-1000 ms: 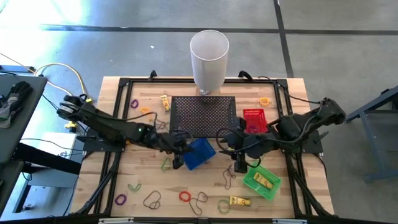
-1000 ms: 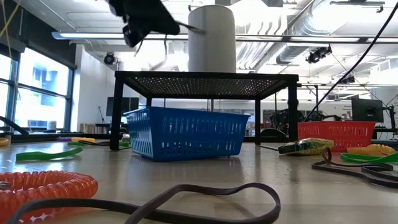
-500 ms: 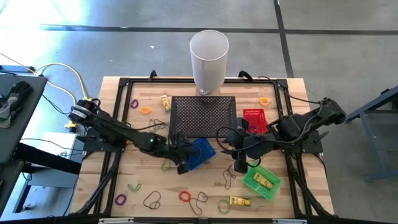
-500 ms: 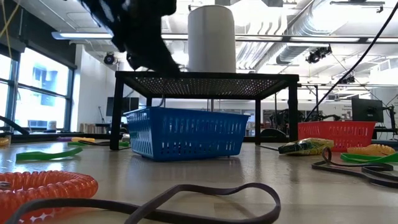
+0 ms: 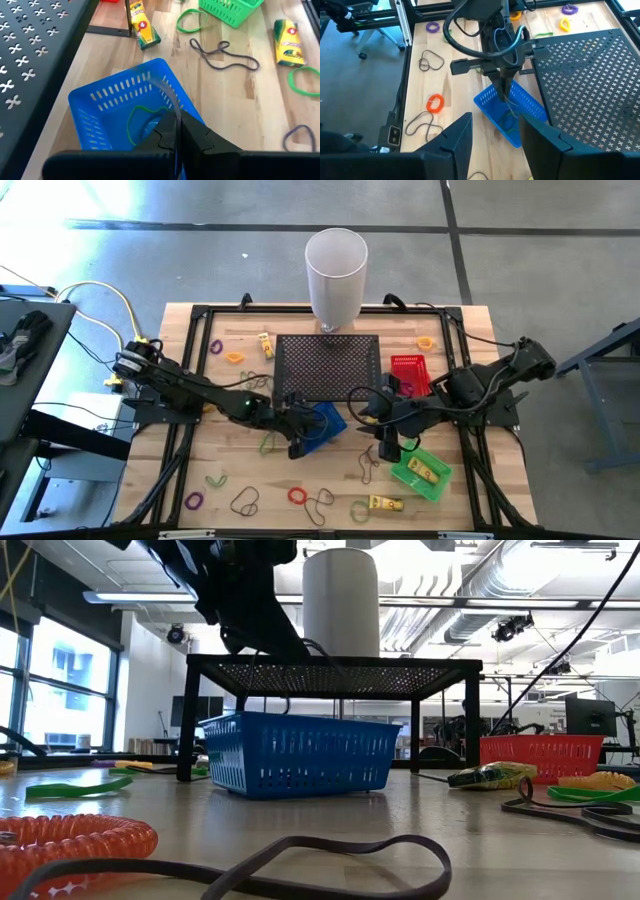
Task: Pick & Place Office Desk Supplies
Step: Put the violet rubber band into the blue bin, then put the yellow spring keychain into the red bin
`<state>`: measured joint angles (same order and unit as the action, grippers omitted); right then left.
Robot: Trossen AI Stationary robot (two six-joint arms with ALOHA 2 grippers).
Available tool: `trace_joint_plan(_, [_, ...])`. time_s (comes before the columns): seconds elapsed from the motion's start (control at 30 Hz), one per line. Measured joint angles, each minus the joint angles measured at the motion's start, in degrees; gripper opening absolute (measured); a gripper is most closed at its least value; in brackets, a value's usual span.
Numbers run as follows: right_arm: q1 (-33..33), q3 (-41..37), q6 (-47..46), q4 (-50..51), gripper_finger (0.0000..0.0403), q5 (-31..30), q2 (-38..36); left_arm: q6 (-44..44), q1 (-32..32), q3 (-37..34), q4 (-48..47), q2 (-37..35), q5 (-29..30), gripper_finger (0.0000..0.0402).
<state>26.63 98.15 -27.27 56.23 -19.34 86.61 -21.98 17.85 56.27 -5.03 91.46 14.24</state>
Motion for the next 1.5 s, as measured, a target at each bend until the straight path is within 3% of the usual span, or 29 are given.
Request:
trace_joint_plan(0.27, [0.0, 0.0, 0.48, 0.12, 0.0148, -0.17, 0.0, -0.75, 1.46, -0.07, -0.27, 0.13, 1.32, 0.0011])
trace_joint_plan(0.67, [0.0, -0.02, 0.52, 0.13, 0.0148, 0.01, 0.02, -1.72, 1.46, -0.2, 0.31, 0.2, 1.21, 0.0149])
trace_joint_plan(0.97, [0.0, -0.06, 0.24, 0.08, 0.0148, -0.08, -0.16, 0.28, 1.71, -0.53, 1.9, -2.14, 0.86, 0.0166])
trace_joint_plan(1.13, [0.01, -0.07, -10.4, 6.46, 0.0148, -2.69, -4.53, 0.94, 2.58, -0.46, 4.22, -6.88, 2.02, 0.0166])
trace_joint_plan(1.37, [-0.07, -0.07, -40.04, 32.72, 0.0148, -12.99, -11.78, 0.69, 4.53, -0.42, 5.34, -12.1, 2.74, 0.0166])
trace_joint_plan(1.43, [-0.12, -1.04, -45.72, 33.02, 0.0148, -14.29, -13.49, 0.05, 5.29, -0.42, 5.52, -13.31, 1.77, 0.0166])
trace_joint_plan(1.5, [-0.11, -3.16, -43.41, 30.02, 0.0148, -14.24, -16.06, -0.03, 6.13, -0.42, 5.32, -14.55, 1.04, 0.0166])
